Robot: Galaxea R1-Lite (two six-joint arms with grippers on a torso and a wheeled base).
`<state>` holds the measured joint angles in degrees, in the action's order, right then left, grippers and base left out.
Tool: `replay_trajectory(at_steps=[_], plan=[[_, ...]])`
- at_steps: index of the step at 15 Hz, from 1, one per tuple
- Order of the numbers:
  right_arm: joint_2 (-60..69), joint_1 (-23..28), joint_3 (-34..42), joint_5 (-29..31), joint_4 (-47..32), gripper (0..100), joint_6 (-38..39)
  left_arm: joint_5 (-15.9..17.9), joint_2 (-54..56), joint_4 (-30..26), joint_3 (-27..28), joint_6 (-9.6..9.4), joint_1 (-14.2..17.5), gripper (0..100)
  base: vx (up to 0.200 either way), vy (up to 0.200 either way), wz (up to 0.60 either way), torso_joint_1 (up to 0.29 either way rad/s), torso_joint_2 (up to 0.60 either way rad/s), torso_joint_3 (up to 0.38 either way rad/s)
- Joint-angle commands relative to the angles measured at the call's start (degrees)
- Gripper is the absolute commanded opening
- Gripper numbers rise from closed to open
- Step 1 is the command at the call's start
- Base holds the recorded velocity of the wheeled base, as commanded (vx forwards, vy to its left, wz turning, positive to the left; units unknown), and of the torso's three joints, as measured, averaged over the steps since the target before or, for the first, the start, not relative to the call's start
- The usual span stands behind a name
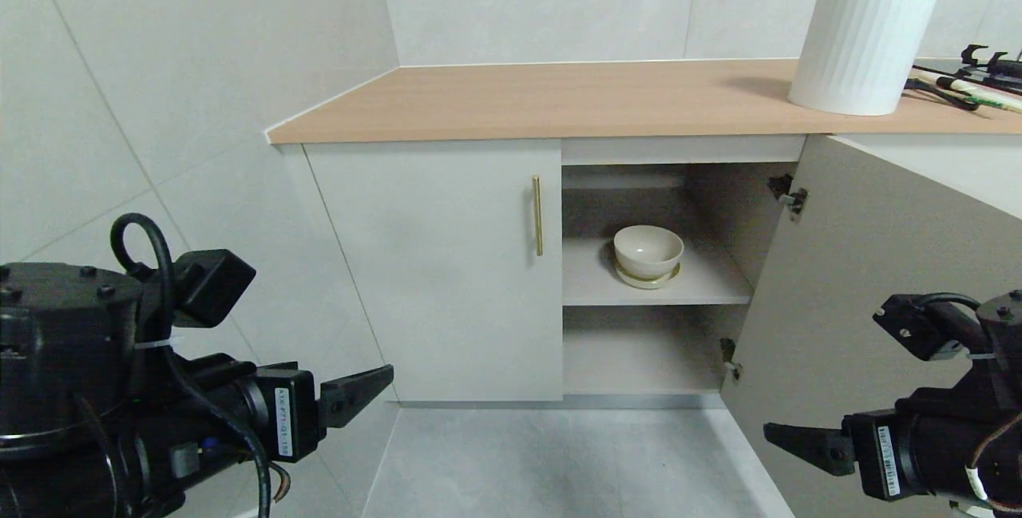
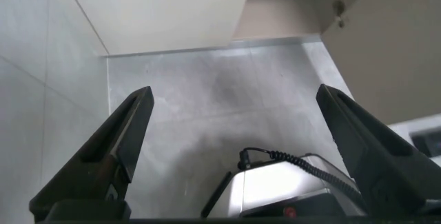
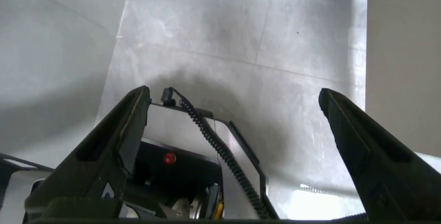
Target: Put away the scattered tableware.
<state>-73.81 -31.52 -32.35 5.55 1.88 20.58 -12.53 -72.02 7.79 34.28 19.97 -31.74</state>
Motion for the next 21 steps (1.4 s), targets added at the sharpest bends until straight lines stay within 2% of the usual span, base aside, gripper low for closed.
replay_trajectory(at_steps=[1, 7, 11, 14, 15, 19, 21], plan=[[-0.4, 0.0, 0.0, 0.0, 0.1, 100, 0.0, 0.0, -0.2, 0.0, 0.0, -0.02, 0.0, 100, 0.000, 0.000, 0.00, 0.000, 0.00, 0.000], [-0.1, 0.1, 0.2, 0.1, 0.0, 100, -0.8, 0.0, -0.2, 0.0, 0.0, -0.02, 0.0, 100, 0.000, 0.000, 0.00, 0.000, 0.00, 0.000], [2.5, 0.8, -0.5, 0.4, -6.3, 100, -3.4, 0.0, -0.2, 0.0, 0.0, -0.02, 0.0, 100, 0.000, 0.000, 0.00, 0.000, 0.00, 0.000], [4.7, 1.5, -1.8, 0.4, -13.2, 100, -6.3, -0.1, -0.2, -0.1, -0.1, -0.28, -0.5, 100, 0.000, -0.200, 0.00, -0.002, 0.00, 0.005], [5.3, 1.5, -2.9, 0.4, -16.3, 100, -6.7, -0.1, -0.2, -0.1, -0.2, -0.90, -0.5, 100, 0.000, -0.200, 0.00, 0.002, 0.00, -0.002], [6.1, 1.5, -3.5, 0.5, -21.7, 100, -8.8, -0.1, -0.2, -0.1, -0.2, -0.90, -0.5, 100, 0.000, -0.200, 0.00, 0.002, 0.00, 0.001], [6.1, 1.5, -4.9, 0.5, -27.6, 100, -10.0, -0.1, -0.2, -0.1, -0.2, -0.81, -0.5, 100, 0.000, -0.200, 0.00, 0.000, 0.00, -0.005]])
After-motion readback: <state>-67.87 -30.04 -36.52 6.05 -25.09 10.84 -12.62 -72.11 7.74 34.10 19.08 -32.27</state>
